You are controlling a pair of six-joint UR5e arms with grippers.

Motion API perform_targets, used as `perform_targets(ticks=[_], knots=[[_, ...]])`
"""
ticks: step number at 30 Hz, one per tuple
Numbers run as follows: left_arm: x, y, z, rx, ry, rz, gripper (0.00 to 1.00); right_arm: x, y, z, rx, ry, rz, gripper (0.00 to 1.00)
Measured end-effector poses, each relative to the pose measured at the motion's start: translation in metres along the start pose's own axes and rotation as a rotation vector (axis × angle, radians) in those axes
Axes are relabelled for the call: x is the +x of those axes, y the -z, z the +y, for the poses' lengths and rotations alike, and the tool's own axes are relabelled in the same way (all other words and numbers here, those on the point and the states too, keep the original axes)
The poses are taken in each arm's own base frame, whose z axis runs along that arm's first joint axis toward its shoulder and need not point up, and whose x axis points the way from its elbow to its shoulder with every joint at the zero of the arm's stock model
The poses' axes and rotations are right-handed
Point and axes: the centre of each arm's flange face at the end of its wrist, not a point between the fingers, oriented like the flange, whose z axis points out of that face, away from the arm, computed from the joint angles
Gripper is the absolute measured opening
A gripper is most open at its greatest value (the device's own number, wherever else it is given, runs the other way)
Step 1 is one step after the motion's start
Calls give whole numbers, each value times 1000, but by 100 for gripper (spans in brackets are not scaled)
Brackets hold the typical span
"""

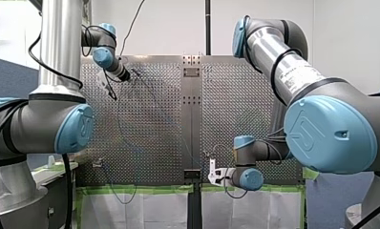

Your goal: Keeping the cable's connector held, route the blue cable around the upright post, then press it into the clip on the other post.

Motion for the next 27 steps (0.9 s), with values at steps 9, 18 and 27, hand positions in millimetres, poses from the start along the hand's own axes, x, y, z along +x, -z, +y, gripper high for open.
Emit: perform_targets(ticks=[9, 18, 27], knots=[[10, 10, 2, -12, -6, 20, 100, 0, 0, 0, -1, 0, 1, 0], [12, 19, -1, -13, -17, 24, 100, 0, 0, 0, 0, 1, 0, 0], [9, 28, -9, -14, -30, 11, 100, 0, 0, 0, -1, 2, 0, 0]])
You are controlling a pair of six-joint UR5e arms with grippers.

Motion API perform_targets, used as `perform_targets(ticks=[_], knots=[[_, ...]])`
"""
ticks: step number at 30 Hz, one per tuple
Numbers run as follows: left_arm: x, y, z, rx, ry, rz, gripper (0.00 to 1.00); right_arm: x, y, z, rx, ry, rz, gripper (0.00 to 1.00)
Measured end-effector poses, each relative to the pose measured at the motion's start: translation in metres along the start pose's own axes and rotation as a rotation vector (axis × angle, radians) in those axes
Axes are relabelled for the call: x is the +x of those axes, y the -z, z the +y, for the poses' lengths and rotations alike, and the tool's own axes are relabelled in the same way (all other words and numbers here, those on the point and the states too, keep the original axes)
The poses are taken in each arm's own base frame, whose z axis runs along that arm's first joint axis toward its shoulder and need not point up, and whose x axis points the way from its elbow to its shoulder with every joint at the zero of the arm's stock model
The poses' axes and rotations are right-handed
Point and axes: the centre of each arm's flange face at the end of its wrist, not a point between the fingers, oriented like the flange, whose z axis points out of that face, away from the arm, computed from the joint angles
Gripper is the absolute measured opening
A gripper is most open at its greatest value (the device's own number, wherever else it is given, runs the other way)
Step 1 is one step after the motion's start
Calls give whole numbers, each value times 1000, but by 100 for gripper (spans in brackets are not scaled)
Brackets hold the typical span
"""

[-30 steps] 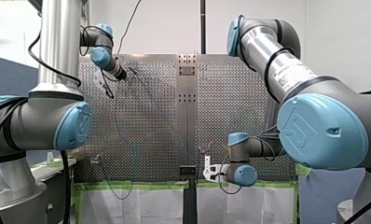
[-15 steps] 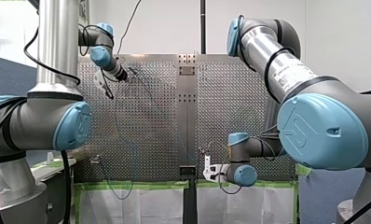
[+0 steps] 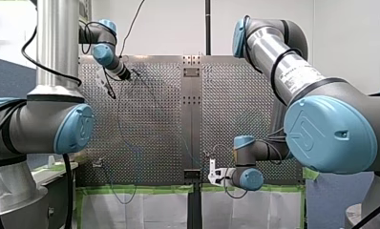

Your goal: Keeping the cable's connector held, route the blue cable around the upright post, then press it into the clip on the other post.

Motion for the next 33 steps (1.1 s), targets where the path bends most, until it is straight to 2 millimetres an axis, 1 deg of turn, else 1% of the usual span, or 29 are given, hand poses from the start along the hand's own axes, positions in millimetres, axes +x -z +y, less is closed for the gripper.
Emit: perform_targets(ticks=[3, 8, 16, 27, 33], knots=[[2, 5, -1, 2, -1, 0, 100, 0, 0, 0, -1, 0, 0, 0], [4, 16, -9, 19, -3, -7, 100, 0, 0, 0, -2, 0, 2, 0], [-3, 42, -32, 45, -21, -23, 100, 0, 0, 0, -2, -1, 3, 0], [3, 52, -36, -1, -81, -10, 100, 0, 0, 0, 1, -2, 4, 0], [6, 63, -48, 15, -131, 1, 100, 1, -1, 0, 3, -3, 7, 0]])
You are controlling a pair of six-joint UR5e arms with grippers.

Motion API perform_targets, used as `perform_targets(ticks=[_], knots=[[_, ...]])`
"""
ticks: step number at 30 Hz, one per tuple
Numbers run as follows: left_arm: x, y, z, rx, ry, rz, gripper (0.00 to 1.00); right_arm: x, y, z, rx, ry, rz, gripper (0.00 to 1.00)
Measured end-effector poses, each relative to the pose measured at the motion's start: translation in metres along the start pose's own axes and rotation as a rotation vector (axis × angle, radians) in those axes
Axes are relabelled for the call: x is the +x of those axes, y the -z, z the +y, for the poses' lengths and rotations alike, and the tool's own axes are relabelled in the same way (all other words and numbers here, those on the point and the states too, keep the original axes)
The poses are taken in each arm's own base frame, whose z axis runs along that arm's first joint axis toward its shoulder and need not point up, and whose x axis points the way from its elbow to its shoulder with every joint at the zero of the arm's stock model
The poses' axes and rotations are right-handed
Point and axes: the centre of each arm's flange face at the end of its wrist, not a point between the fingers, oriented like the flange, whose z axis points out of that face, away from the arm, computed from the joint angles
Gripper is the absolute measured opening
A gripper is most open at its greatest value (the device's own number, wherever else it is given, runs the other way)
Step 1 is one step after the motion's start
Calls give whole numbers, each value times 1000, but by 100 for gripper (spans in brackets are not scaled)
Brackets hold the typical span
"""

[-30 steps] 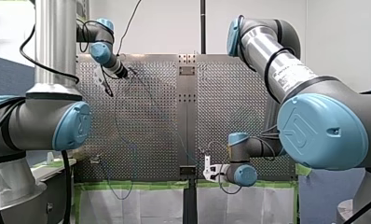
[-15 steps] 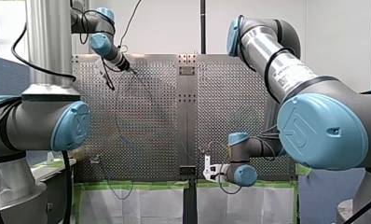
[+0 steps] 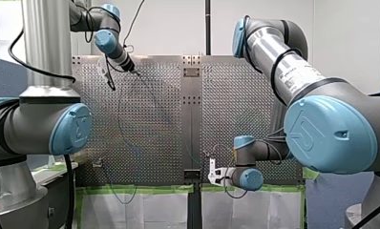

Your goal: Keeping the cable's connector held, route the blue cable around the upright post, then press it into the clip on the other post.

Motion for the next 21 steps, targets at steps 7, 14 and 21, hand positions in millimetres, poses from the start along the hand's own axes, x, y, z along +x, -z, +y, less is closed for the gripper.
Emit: perform_targets(ticks=[7, 14, 21], knots=[[-11, 23, -16, 11, -75, -24, 100, 0, 0, 0, -1, 0, 1, 0], [-7, 34, -19, -32, -147, -5, 100, 1, 0, 0, 0, -1, 4, 0], [-3, 37, -19, -49, -220, 35, 100, 1, -1, 0, 1, 0, 6, 0]])
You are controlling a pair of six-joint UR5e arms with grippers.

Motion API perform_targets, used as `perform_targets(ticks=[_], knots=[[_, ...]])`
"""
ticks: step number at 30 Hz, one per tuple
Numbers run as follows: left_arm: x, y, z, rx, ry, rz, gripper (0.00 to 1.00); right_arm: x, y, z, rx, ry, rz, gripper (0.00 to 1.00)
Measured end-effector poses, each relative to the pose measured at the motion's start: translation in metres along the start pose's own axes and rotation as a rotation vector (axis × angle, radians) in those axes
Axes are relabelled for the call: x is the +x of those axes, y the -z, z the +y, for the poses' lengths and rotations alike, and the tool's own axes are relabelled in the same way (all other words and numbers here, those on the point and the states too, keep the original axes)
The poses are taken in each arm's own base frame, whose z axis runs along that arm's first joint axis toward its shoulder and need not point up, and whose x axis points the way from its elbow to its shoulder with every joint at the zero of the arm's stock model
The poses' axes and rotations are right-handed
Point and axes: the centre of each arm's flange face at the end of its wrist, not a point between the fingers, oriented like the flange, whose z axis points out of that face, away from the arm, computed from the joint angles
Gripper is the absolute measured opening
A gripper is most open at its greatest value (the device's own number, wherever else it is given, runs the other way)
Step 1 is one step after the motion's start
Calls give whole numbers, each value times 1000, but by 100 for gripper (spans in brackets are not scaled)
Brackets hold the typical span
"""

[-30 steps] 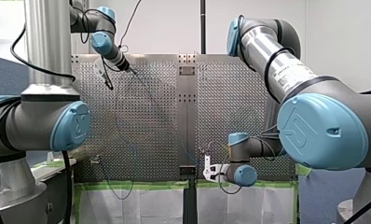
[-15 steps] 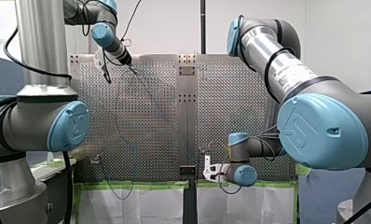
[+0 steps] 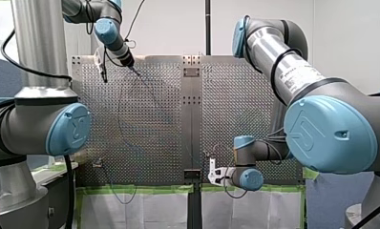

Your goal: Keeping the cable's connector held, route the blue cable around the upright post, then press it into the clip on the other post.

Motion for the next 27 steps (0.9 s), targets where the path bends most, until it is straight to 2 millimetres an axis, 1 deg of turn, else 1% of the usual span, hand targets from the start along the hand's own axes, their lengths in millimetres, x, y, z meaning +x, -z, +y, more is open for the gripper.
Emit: perform_targets(ticks=[3, 7, 16, 27], knots=[[3, -5, 0, -4, -34, 21, 100, 0, 0, 0, 0, 0, 2, 0], [9, -17, 3, -30, -76, 46, 100, 0, 0, 0, 0, 0, 3, 0], [-12, -26, 2, -38, -144, 2, 100, 1, -1, 0, 1, -1, 8, 0], [-18, -29, 6, -44, -149, -11, 100, 1, -1, 0, 1, -4, 11, 0]])
